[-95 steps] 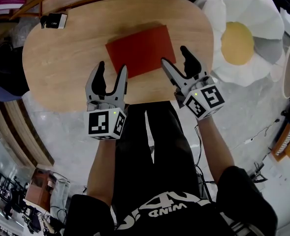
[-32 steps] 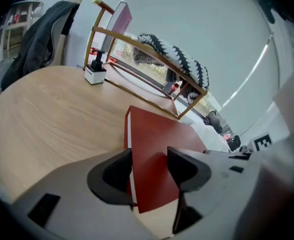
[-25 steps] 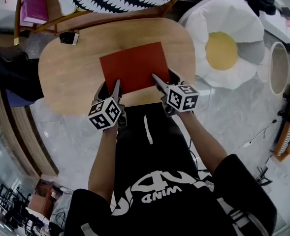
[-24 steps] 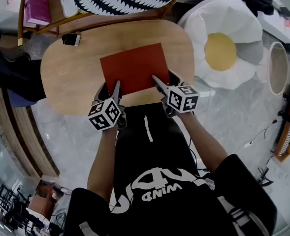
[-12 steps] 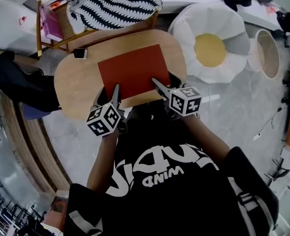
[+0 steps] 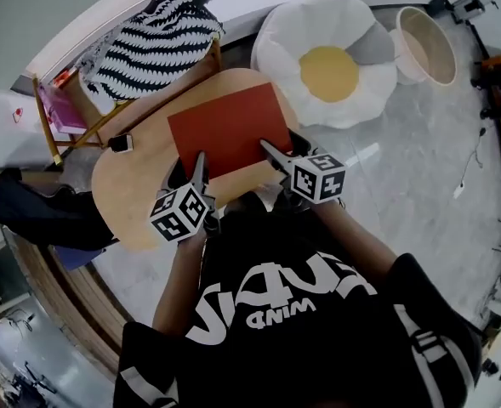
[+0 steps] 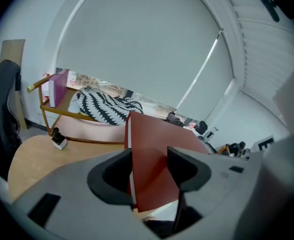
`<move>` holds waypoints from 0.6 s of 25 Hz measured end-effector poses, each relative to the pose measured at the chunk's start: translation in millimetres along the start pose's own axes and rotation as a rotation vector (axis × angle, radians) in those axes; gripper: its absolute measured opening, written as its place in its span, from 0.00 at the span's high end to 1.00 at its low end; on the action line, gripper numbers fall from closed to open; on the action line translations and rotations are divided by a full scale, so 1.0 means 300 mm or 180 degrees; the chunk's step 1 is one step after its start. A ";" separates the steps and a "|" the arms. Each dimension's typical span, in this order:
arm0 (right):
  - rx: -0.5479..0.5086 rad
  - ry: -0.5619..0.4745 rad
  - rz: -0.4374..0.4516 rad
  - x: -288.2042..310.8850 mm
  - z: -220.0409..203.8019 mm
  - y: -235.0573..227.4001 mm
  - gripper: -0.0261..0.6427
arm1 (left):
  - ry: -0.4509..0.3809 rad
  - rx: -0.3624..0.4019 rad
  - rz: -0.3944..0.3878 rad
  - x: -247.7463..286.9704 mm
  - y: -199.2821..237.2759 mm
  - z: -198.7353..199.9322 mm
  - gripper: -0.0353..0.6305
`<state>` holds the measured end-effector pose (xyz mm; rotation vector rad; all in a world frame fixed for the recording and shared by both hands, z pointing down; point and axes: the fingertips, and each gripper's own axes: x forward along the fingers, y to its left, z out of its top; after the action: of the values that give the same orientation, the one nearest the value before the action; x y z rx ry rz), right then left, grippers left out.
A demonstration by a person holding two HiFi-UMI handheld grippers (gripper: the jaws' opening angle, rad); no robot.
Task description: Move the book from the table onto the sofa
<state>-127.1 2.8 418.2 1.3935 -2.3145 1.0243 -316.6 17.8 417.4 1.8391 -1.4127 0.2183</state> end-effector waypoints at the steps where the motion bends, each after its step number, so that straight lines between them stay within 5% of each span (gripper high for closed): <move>1: 0.0053 -0.0050 -0.0068 -0.030 0.002 -0.029 0.52 | 0.0036 0.0061 -0.0067 0.018 -0.036 -0.003 0.60; 15: 0.0677 -0.0673 -0.0904 -0.519 -0.019 -0.495 0.52 | 0.0510 0.0797 -0.0898 0.256 -0.650 -0.161 0.60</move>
<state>77.7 67.5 403.9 1.9333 -2.1047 1.1044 -102.7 6.3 400.1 2.1479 -1.0391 0.4033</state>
